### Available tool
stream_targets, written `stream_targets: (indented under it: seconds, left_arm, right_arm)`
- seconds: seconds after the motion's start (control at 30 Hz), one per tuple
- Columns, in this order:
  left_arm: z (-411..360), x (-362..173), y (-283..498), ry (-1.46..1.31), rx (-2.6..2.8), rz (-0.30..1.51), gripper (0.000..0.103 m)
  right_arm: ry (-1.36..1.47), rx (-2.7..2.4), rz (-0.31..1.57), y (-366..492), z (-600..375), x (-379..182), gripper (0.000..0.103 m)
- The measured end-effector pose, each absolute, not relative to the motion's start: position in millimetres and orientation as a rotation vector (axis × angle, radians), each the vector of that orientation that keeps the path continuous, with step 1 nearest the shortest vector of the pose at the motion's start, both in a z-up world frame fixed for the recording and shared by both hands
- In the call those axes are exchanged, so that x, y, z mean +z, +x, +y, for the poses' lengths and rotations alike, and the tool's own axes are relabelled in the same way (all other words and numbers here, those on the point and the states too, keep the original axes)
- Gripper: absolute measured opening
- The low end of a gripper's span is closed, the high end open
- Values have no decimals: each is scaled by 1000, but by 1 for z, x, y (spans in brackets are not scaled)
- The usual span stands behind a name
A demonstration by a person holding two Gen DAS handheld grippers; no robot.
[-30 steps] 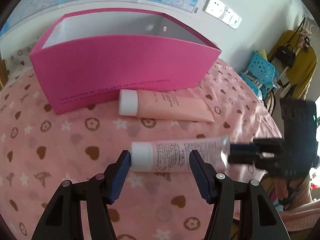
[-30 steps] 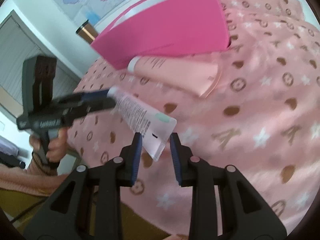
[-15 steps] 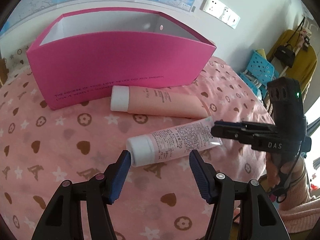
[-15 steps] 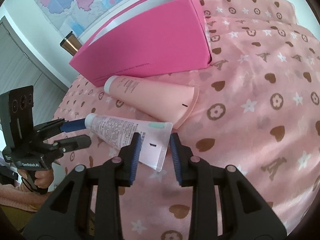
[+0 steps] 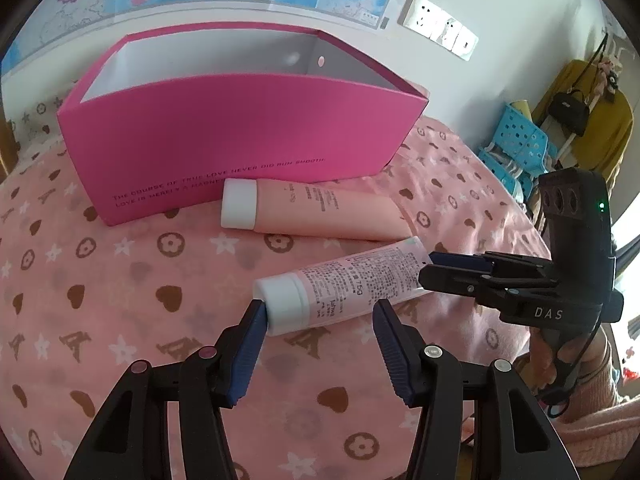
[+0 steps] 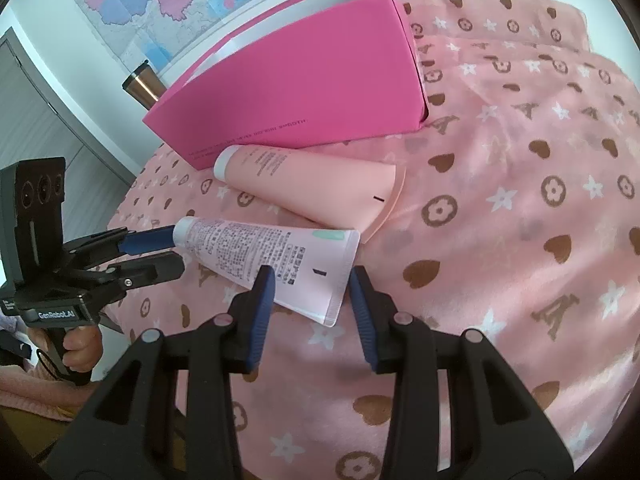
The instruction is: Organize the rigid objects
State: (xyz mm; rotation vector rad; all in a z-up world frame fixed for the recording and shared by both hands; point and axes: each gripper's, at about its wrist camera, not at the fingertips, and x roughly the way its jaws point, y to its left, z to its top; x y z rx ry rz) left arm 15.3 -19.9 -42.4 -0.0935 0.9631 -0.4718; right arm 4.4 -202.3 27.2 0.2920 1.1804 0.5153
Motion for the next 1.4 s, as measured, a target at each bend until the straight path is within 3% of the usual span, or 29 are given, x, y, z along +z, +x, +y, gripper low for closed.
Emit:
stream_targets:
  seconds: [1.4]
  left_arm:
    - [-27,7,14,-74,-463,797,56]
  right_arm:
    - [198,491,1036,17,-201,80,43]
